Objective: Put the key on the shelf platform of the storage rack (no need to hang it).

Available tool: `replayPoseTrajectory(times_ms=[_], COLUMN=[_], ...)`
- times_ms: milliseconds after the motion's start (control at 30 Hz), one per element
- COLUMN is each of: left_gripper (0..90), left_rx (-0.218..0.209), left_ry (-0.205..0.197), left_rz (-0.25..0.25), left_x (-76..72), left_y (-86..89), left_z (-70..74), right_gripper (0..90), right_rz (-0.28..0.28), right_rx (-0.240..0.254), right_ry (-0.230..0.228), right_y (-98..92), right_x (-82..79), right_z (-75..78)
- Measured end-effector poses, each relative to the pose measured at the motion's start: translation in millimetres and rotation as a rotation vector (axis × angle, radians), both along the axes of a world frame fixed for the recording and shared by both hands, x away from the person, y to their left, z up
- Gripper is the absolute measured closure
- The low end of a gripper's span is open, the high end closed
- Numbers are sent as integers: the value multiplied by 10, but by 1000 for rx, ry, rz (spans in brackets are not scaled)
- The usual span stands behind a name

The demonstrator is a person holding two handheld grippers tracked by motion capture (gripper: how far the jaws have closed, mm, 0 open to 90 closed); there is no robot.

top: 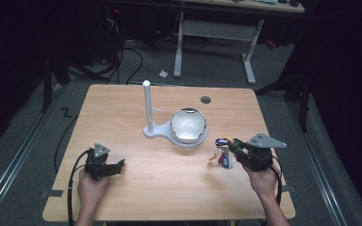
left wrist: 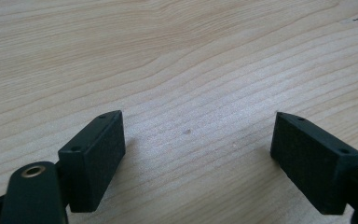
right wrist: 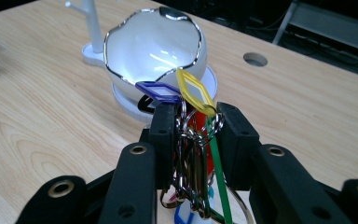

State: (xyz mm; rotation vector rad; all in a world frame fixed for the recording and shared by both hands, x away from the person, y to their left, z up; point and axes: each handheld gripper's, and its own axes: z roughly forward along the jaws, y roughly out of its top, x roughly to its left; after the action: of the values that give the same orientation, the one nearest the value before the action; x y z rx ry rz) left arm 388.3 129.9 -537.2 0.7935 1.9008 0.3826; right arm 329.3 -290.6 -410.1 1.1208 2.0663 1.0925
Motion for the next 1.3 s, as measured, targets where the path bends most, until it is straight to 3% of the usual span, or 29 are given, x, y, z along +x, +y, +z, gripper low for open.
replayPoseTrajectory(times_ms=[133, 467, 667, 967, 1167, 1300], left_gripper=[179, 179, 179, 180, 180, 179], left_rx=[0, -1, -1, -1, 1, 2], left_ry=[-1, 0, 0, 0, 0, -1], left_rz=[-3, 0, -2, -3, -1, -2], left_x=[0, 0, 0, 0, 0, 0], left_y=[0, 0, 0, 0, 1, 1], left_z=[-1, 1, 0, 0, 0, -1], right_gripper=[758, 761, 761, 761, 760, 760], right_rz=[8, 43, 73, 134, 193, 207], right_rx=[-1, -19, -16, -19, 10, 22], right_ry=[-27, -38, -49, -53, -21, -25], right_y=[-8, 54, 100, 247, 352, 386], right_x=[-10, 16, 64, 220, 388, 443], right_z=[108, 266, 447, 743, 958, 1049])
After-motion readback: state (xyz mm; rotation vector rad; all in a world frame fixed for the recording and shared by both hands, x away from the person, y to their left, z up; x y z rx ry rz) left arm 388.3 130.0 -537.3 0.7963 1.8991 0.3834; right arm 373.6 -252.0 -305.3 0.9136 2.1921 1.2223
